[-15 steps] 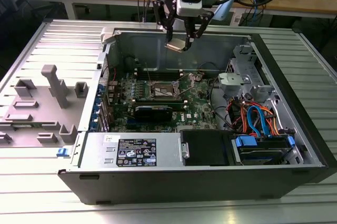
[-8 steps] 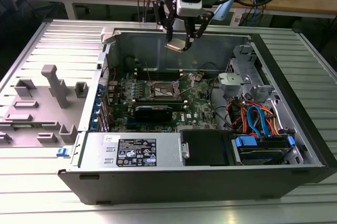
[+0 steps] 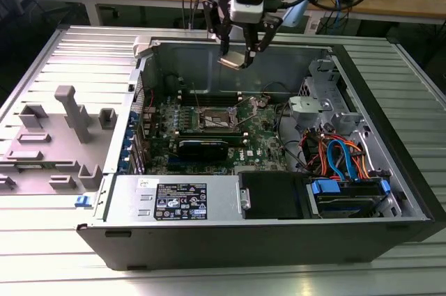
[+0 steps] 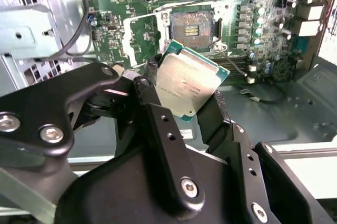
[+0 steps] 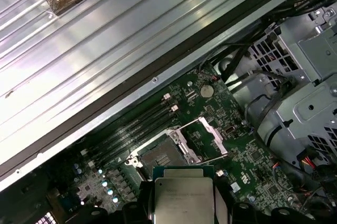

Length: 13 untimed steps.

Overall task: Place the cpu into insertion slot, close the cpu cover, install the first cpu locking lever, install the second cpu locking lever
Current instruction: 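Place the cpu into insertion slot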

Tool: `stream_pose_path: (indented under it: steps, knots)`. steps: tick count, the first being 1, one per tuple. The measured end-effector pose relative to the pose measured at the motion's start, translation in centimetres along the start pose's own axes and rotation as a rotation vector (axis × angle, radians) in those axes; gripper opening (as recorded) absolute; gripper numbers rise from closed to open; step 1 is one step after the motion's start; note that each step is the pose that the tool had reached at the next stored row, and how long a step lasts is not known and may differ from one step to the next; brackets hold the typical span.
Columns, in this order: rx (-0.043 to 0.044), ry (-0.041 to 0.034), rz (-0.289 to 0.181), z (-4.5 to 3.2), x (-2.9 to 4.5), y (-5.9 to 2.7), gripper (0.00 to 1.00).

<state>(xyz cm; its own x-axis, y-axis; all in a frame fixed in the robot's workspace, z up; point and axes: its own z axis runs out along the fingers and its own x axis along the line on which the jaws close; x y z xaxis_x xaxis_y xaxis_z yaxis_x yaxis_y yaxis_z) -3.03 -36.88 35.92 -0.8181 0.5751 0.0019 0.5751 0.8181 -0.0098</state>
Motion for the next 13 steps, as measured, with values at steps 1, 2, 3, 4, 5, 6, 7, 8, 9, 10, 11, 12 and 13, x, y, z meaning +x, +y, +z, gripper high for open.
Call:
stream_pose_path:
  steps: [1, 2, 3, 4, 5, 6, 7, 8, 9, 10, 11, 12, 13]
  knots:
    - [0.0000, 0.0002, 0.022, 0.05, 0.00, 0.00, 0.54]
    - [-0.0001, 0.0004, 0.038, 0.09, 0.00, 0.00, 0.54]
    - [-0.0001, 0.0006, 0.054, 0.13, 0.00, 0.00, 0.54]
    - [-0.0001, 0.0007, 0.069, 0.16, 0.00, 0.00, 0.54]
    - [-0.0001, 0.0008, 0.085, 0.20, 0.00, 0.00, 0.54]
    - [-0.0002, 0.0011, 0.107, 0.26, 0.00, 0.00, 0.54]
    - [-0.0001, 0.0014, 0.128, 0.32, 0.00, 0.00, 0.54]
    - [-0.0001, 0.0016, 0.141, 0.36, 0.00, 0.00, 0.54]
    - [-0.0001, 0.0018, 0.157, 0.40, 0.00, 0.00, 0.54]
    - [-0.0001, 0.0021, 0.180, 0.48, 0.00, 0.00, 0.54]
    - [-0.0002, 0.0023, 0.199, 0.53, 0.00, 0.01, 0.54]
    - [-0.0001, 0.0026, 0.220, 0.59, 0.00, 0.01, 0.54]
    - [-0.0001, 0.0028, 0.237, 0.65, 0.00, 0.01, 0.54]
